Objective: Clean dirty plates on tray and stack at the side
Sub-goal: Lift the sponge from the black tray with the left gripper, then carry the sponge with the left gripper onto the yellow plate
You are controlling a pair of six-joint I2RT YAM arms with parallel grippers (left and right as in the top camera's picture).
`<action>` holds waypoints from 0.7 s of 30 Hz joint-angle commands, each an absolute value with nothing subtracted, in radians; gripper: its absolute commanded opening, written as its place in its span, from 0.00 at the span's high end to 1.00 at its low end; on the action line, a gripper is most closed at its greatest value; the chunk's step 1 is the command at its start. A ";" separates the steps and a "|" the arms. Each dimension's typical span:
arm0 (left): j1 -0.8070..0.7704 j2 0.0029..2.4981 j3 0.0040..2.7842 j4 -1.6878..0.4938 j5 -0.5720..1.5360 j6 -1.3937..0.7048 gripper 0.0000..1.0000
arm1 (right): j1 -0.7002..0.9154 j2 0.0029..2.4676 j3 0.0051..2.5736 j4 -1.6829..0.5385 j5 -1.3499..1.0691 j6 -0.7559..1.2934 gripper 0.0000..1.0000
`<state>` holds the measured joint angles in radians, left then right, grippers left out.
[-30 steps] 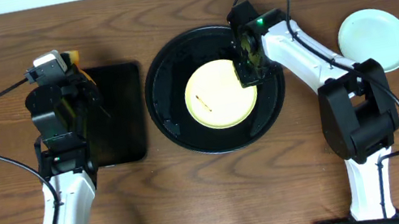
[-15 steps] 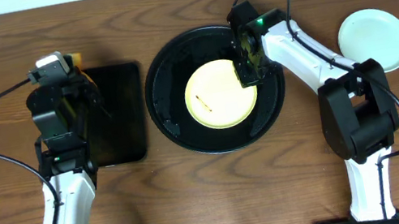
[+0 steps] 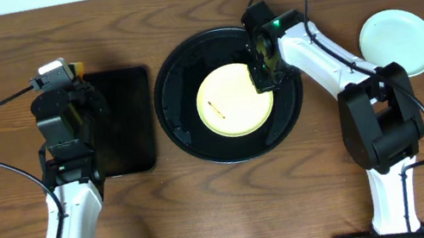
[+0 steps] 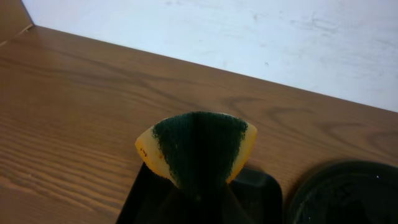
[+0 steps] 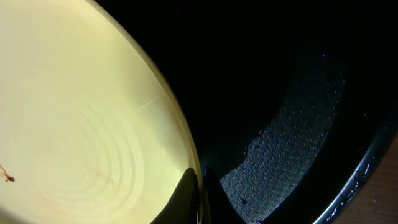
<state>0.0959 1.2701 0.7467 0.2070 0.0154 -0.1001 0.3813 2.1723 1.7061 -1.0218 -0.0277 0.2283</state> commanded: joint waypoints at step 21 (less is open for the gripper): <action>0.019 1.183 0.779 0.191 0.096 -0.123 0.93 | 0.388 2.166 1.698 -1.023 -0.011 0.239 0.99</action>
<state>0.0357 1.2400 0.7486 0.1947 0.0593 -0.0502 0.3813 2.1723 1.7061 -1.0206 -0.0273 0.2283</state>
